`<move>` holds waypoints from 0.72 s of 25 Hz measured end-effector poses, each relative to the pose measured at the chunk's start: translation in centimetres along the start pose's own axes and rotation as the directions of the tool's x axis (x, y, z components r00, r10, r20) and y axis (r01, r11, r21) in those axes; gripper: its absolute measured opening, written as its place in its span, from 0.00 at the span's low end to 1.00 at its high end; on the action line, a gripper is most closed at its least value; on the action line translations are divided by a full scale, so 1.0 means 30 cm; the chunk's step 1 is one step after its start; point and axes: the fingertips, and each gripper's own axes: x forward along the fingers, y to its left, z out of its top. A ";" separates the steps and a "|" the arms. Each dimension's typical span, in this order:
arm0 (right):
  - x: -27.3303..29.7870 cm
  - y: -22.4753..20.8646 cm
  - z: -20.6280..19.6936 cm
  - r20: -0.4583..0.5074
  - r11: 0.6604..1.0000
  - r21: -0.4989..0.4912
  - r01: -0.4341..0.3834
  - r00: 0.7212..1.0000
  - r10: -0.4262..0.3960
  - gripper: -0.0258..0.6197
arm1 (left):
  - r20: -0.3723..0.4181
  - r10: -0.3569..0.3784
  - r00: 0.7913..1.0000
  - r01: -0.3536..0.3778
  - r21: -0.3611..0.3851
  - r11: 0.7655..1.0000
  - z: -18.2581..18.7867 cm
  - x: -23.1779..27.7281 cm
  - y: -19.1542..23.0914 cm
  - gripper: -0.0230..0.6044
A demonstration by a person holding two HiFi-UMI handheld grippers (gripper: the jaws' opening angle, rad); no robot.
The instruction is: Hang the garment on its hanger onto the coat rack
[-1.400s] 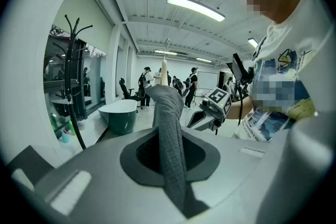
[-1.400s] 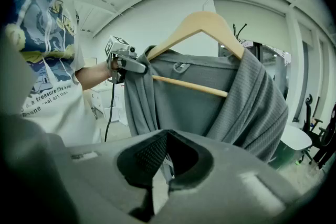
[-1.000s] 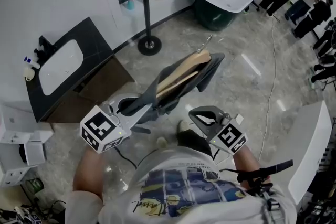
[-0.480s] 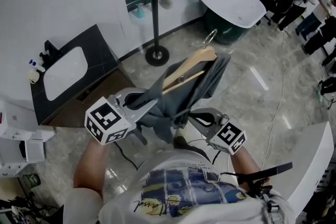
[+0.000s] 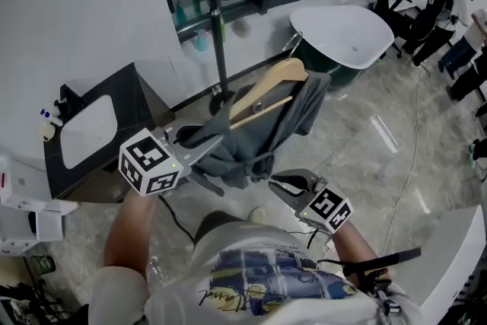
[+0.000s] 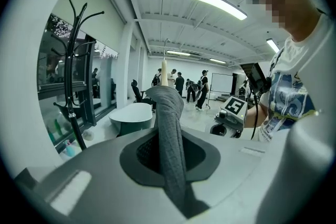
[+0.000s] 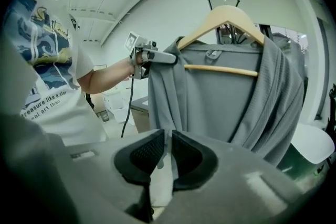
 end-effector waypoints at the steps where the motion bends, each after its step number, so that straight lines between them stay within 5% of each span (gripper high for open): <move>1: -0.003 -0.042 -0.010 -0.018 1.000 0.006 0.002 1.000 -0.001 0.11 | 0.005 0.007 1.000 -0.007 -0.004 1.000 0.030 0.032 0.039 0.08; 11: 0.037 -0.406 -0.012 -0.077 0.992 0.111 0.068 0.995 -0.059 0.10 | 0.032 0.043 0.999 -0.042 -0.004 0.999 0.302 0.232 0.530 0.08; 18: 0.087 -0.608 0.025 -0.014 0.981 0.120 0.154 0.988 -0.153 0.10 | 0.058 0.072 0.996 -0.073 0.016 0.997 0.380 0.300 0.758 0.09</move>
